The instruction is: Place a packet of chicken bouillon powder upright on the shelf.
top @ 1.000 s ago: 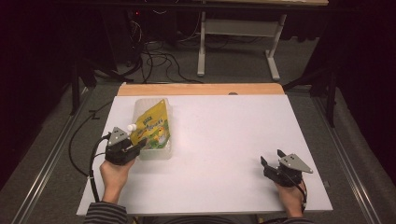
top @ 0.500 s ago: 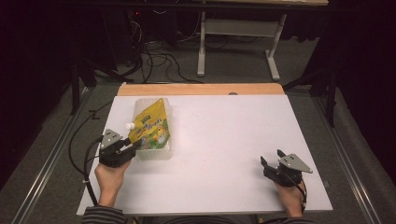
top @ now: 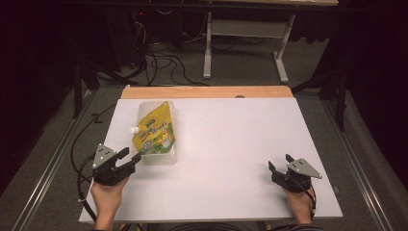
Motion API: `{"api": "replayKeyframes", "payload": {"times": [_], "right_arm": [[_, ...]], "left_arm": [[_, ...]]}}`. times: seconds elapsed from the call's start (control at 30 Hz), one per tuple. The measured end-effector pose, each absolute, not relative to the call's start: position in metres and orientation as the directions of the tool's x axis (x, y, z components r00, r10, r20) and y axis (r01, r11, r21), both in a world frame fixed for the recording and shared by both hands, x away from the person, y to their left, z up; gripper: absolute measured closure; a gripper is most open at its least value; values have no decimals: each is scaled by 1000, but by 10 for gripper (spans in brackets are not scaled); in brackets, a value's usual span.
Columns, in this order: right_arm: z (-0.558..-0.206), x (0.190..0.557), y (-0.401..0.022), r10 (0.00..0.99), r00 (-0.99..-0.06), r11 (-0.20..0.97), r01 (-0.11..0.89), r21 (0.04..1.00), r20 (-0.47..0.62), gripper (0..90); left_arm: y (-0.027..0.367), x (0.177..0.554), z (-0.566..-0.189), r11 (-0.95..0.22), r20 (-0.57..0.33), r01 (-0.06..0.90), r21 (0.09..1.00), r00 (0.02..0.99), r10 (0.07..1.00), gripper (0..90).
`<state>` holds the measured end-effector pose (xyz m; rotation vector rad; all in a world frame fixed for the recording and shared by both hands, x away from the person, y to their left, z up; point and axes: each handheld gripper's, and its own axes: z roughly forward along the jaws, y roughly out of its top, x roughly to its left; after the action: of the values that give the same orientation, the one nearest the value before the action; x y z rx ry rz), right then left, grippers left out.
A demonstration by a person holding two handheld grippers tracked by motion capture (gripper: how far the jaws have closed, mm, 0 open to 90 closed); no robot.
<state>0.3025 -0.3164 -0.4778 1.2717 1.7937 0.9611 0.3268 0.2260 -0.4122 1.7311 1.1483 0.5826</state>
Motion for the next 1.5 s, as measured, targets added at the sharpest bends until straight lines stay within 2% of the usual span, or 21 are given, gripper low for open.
{"api": "replayKeyframes", "payload": {"times": [0.6, 1.5], "right_arm": [[-478, 303, -316, 959, -249, 234, 418, 878, -137, 312], [-478, 302, -316, 957, -254, 239, 415, 878, -140, 313]], "left_arm": [[217, 300, -420, -88, -137, 433, 897, 463, 876, 429], [165, 294, -435, -120, -142, 405, 906, 560, 816, 387]]}}
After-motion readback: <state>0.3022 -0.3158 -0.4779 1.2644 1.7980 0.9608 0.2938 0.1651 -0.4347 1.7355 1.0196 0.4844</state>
